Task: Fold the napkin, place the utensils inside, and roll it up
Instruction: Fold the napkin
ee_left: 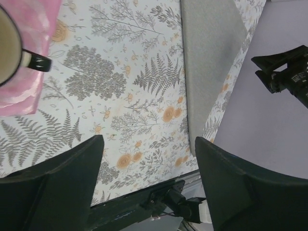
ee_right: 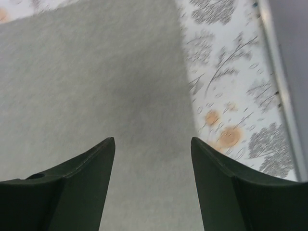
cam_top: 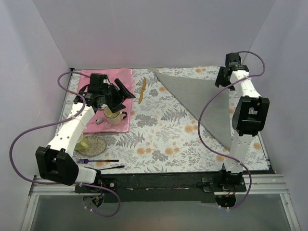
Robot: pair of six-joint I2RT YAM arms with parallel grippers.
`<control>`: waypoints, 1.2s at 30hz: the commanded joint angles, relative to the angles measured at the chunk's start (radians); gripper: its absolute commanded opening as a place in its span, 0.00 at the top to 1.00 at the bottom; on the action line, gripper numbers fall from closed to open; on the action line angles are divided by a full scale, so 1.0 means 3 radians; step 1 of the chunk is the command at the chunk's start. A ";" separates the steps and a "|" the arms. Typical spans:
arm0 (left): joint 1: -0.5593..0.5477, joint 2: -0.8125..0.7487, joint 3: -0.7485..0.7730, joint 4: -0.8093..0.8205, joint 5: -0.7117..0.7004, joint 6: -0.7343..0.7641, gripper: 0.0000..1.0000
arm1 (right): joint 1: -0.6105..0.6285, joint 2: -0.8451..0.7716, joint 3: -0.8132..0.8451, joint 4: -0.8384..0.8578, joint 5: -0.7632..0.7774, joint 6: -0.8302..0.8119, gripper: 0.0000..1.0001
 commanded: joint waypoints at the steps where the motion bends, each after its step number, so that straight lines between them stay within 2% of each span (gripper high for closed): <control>1: -0.0493 0.0158 -0.0079 0.0747 -0.0118 -0.0159 0.31 | 0.0223 -0.0651 -0.0653 0.0123 -0.1118 0.0262 0.30; 4: -0.0754 0.0490 -0.0033 0.1233 -0.0164 -0.0119 0.47 | 0.0239 -0.0978 -0.1231 0.0392 -0.1717 0.0395 0.33; 5: -0.0841 0.0582 -0.0063 0.1391 -0.0194 -0.0113 0.49 | 0.0239 -0.1055 -0.1369 0.0460 -0.1815 0.0421 0.35; 6: -0.0867 0.0669 -0.0079 0.1696 -0.0220 -0.0129 0.58 | 0.0239 -0.1182 -0.1461 0.0481 -0.1842 0.0421 0.37; 7: -0.0882 0.0898 -0.0084 0.1856 -0.0149 -0.0164 0.63 | 0.0234 -0.1224 -0.1589 0.0471 -0.1923 0.0426 0.38; 8: -0.0877 0.1027 0.0017 0.1999 -0.0118 -0.0215 0.66 | 0.0229 -0.1255 -0.1621 0.0395 -0.1974 0.0406 0.44; 10: -0.0908 0.1303 0.0171 0.2317 -0.0108 -0.0236 0.72 | 0.0219 -0.1321 -0.1697 0.0262 -0.2010 0.0386 0.48; 11: -0.0949 0.1552 0.0232 0.2450 -0.0103 -0.0241 0.75 | 0.0208 -0.1342 -0.1733 0.0200 -0.1995 0.0370 0.55; 12: -0.0959 0.1701 0.0339 0.2770 -0.0092 -0.0261 0.77 | 0.0203 -0.1403 -0.1784 0.0164 -0.1975 0.0355 0.57; 13: -0.0969 0.1824 0.0386 0.2945 -0.0072 -0.0267 0.84 | 0.0193 -0.1439 -0.1830 0.0149 -0.1894 0.0350 0.58; 17: -0.1021 0.2530 0.0922 0.3401 -0.0082 -0.0328 1.00 | 0.0193 -0.1496 -0.2050 0.0246 -0.1970 0.0350 0.64; 22: -0.1072 0.3287 0.1729 0.3581 -0.0169 -0.0491 1.00 | 0.0147 -0.1592 -0.2285 0.0072 -0.1689 0.0243 0.69; 28: -0.1128 0.3681 0.1961 0.3591 -0.0613 -0.0604 1.00 | -0.0272 -0.2006 -0.2842 -0.0010 -0.1689 0.0222 0.71; 36: -0.1123 0.4193 0.2457 0.3627 -0.0772 -0.0773 1.00 | -0.0507 -0.2395 -0.3333 -0.0112 -0.1254 0.0212 0.72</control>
